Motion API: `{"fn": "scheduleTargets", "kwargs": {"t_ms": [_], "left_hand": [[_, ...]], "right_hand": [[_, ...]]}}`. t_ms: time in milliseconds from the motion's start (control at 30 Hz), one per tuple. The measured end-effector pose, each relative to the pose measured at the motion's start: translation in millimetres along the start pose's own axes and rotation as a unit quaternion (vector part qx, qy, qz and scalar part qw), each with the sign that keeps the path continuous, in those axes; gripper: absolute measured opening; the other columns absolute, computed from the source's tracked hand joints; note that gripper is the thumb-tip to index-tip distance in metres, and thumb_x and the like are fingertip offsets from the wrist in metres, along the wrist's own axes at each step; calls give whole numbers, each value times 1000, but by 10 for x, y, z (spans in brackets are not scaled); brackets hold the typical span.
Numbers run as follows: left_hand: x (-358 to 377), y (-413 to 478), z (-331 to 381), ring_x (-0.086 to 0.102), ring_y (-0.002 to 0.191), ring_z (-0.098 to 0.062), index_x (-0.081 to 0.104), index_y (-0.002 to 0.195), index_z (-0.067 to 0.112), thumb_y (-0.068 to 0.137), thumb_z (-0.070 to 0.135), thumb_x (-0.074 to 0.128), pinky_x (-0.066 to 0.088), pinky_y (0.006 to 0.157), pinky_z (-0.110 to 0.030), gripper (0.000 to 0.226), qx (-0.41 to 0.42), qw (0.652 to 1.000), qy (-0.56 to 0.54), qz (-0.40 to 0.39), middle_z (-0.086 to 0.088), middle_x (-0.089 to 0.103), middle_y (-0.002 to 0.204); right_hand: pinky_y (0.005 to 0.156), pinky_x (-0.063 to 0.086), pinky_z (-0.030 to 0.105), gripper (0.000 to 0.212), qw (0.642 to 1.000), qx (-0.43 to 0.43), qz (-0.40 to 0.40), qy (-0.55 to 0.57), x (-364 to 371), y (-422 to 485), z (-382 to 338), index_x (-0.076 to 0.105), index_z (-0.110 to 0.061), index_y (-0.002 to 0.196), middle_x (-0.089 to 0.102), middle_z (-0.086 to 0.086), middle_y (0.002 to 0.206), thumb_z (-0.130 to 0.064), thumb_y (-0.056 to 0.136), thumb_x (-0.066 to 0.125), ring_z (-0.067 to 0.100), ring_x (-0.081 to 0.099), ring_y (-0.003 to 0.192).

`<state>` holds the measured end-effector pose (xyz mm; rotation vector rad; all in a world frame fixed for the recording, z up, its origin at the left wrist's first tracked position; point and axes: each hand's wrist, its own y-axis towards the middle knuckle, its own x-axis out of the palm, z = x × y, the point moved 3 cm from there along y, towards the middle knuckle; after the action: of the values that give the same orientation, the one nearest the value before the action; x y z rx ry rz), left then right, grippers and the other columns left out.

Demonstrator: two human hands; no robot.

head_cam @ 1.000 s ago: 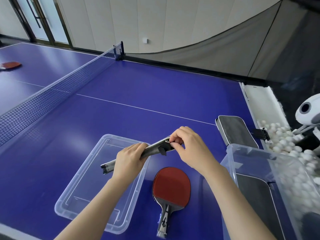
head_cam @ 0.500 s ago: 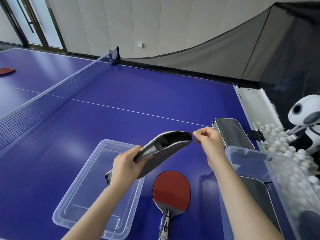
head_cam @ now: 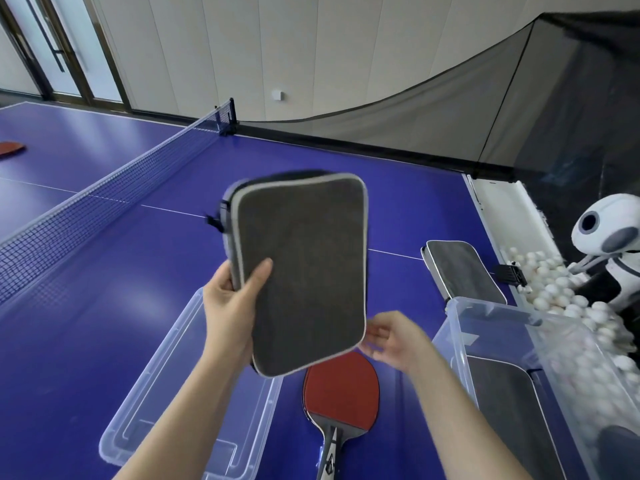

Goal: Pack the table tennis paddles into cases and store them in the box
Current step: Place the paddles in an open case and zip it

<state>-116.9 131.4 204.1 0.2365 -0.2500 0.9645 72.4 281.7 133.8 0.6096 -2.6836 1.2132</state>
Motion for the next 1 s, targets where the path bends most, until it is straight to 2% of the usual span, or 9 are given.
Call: {"fn": "scheduleTargets", "kwargs": {"t_ms": [67,267,400,500,667,800,900,967,1000], "left_hand": [[-56,117,11,68,77,-20,75,85,22,72,27,80,58,74,-36,15,-18,999,-48,19,0,75,85],[-52,150,-189,73,82,-19,74,91,19,77,23,76,58,66,-31,14,-91,981,-157,71,-4,76,95],[33,165,-325,72,90,-20,72,92,20,82,23,73,58,79,-39,10,-148,958,-221,108,-3,75,101],[78,187,-370,73,85,-18,69,98,20,84,25,71,59,79,-40,15,-164,954,-226,112,-1,76,97],[-34,218,-402,73,87,-18,65,106,16,84,27,71,60,77,-42,25,-194,949,-224,109,-3,74,104],[-122,139,-502,70,100,-24,63,118,12,83,31,71,56,84,-44,40,-237,949,-197,74,-8,72,111],[-147,28,-605,70,101,-26,65,116,11,77,36,72,57,78,-42,46,-286,940,-180,40,-9,72,111],[-162,-36,-669,70,99,-26,65,116,9,75,36,72,58,74,-40,50,-309,936,-165,23,-11,72,111],[-173,-67,-690,71,98,-27,64,117,7,74,36,72,59,72,-39,53,-316,936,-157,18,-12,72,111]], "right_hand": [[76,50,44,12,999,37,-25,18,36,-25,230,55,3,76,60,20,85,7,83,47,31,59,78],[74,53,47,13,988,114,-89,46,188,-42,606,61,8,77,65,20,78,9,81,49,31,62,77],[68,57,40,26,981,138,-138,2,415,-53,798,71,6,65,68,18,74,9,82,52,27,66,68],[68,58,36,25,975,143,-169,-13,535,-70,877,71,5,67,68,16,73,8,84,53,25,67,64],[78,54,36,9,978,34,-179,-101,390,-98,604,65,-1,93,69,15,90,2,88,58,26,67,81],[82,50,41,22,988,-68,-136,19,225,-17,170,62,-5,101,66,13,98,-5,97,41,29,61,91],[82,53,34,35,979,-87,-181,31,175,-60,-59,69,-11,108,72,7,105,-31,99,41,26,65,103],[79,56,33,49,975,-72,-208,2,167,-119,-113,72,-12,106,72,9,108,-50,92,44,22,68,103],[75,57,31,51,972,-72,-223,-26,166,-134,-119,74,-13,104,72,10,108,-52,90,44,22,68,102]]}}
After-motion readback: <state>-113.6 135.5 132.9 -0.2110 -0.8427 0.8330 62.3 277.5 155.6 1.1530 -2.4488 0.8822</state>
